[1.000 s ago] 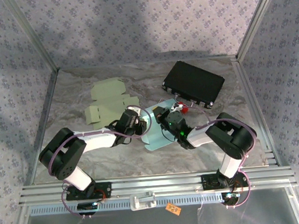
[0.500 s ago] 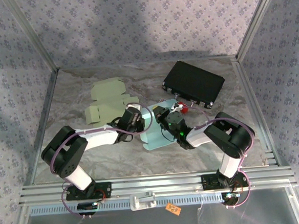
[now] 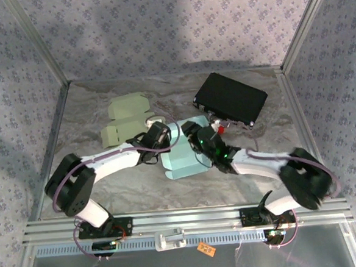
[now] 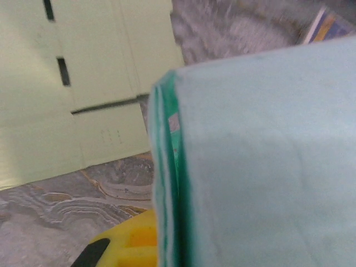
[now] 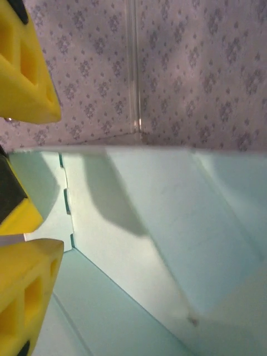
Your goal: Fold the paper box
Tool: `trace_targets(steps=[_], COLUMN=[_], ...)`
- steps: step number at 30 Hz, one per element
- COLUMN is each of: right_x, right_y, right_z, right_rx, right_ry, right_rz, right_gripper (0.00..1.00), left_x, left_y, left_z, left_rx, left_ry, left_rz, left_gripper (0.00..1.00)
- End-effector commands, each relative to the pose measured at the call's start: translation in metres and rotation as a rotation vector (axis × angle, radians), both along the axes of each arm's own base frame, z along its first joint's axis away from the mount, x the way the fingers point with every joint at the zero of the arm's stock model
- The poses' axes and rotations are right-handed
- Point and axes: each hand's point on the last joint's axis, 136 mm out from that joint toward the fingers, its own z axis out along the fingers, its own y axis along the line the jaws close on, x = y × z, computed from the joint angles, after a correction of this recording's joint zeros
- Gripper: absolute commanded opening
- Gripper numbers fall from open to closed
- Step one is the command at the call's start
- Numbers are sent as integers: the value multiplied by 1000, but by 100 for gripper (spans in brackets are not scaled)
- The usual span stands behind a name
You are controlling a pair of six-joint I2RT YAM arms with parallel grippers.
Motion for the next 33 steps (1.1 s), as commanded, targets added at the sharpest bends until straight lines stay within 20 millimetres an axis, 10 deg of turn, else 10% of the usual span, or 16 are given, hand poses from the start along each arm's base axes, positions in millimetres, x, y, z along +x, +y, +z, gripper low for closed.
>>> trace_targets(steps=[1, 7, 13, 20, 33], right_x=[-14, -14, 21, 51, 63], right_y=[-49, -95, -69, -8, 18], right_z=[46, 107, 151, 155, 124], right_rx=[-262, -324, -388, -381, -415], right_ry=[13, 68, 68, 114, 169], right_rz=[-46, -6, 184, 347, 410], right_gripper=[65, 66, 59, 50, 49], left_x=[-3, -9, -19, -20, -14], left_y=[14, 34, 49, 54, 47], left_z=[47, 74, 91, 100, 103], left_rx=[-58, -100, -69, -50, -66], left_ry=[16, 180, 382, 445, 446], left_rz=[70, 99, 116, 151, 153], left_gripper=[0, 0, 0, 0, 0])
